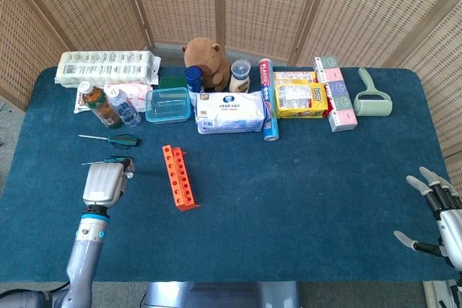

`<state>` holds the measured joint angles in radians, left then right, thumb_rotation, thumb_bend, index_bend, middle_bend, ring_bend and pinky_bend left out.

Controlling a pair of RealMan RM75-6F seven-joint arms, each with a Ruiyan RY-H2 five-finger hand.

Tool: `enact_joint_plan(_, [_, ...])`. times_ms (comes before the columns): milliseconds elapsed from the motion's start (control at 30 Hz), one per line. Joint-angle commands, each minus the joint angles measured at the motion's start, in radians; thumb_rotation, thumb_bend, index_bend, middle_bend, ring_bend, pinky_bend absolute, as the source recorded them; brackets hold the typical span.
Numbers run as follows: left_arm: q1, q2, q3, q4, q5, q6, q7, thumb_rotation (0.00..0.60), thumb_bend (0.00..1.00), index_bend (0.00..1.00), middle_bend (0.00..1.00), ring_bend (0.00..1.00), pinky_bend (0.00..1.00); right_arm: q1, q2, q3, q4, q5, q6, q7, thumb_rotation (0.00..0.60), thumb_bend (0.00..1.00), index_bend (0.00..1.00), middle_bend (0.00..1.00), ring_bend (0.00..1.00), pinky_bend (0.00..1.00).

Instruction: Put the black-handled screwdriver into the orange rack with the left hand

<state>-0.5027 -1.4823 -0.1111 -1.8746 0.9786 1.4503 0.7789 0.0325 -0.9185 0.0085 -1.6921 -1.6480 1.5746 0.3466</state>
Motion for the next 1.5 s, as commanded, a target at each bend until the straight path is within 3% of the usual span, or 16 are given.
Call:
enact_joint_plan(33, [0.013,0.027,0.006,-0.038,0.023,0.016,-0.004,0.600,0.48,0.50,1.00,1.00,1.00,0.000,0.000,0.000,0.000,0.001,0.000,-0.001,0.600,0.03,0.13,0.01,0.00,0.00])
enact_joint_plan(567, [0.044,0.157,-0.020,-0.248,0.120,0.081,-0.013,0.600,0.48,0.50,1.00,1.00,1.00,0.000,0.002,0.002,0.001,0.006,-0.001,0.008,0.600,0.03,0.13,0.01,0.00,0.00])
enact_joint_plan(867, [0.037,0.197,-0.049,-0.311,0.144,0.090,0.010,0.600,0.48,0.50,1.00,1.00,1.00,0.000,0.001,0.001,-0.001,0.006,-0.001,0.004,0.600,0.03,0.13,0.01,0.00,0.00])
enact_joint_plan(1167, [-0.002,0.224,-0.125,-0.372,0.111,0.099,0.070,0.600,0.48,0.50,1.00,1.00,1.00,0.002,0.000,0.001,-0.002,0.006,-0.005,-0.001,0.600,0.03,0.13,0.01,0.00,0.00])
enact_joint_plan(1500, [-0.077,0.185,-0.220,-0.351,-0.023,0.093,0.102,0.600,0.48,0.50,1.00,1.00,1.00,0.003,0.000,0.000,-0.001,0.006,-0.007,-0.001,0.600,0.03,0.13,0.01,0.00,0.00])
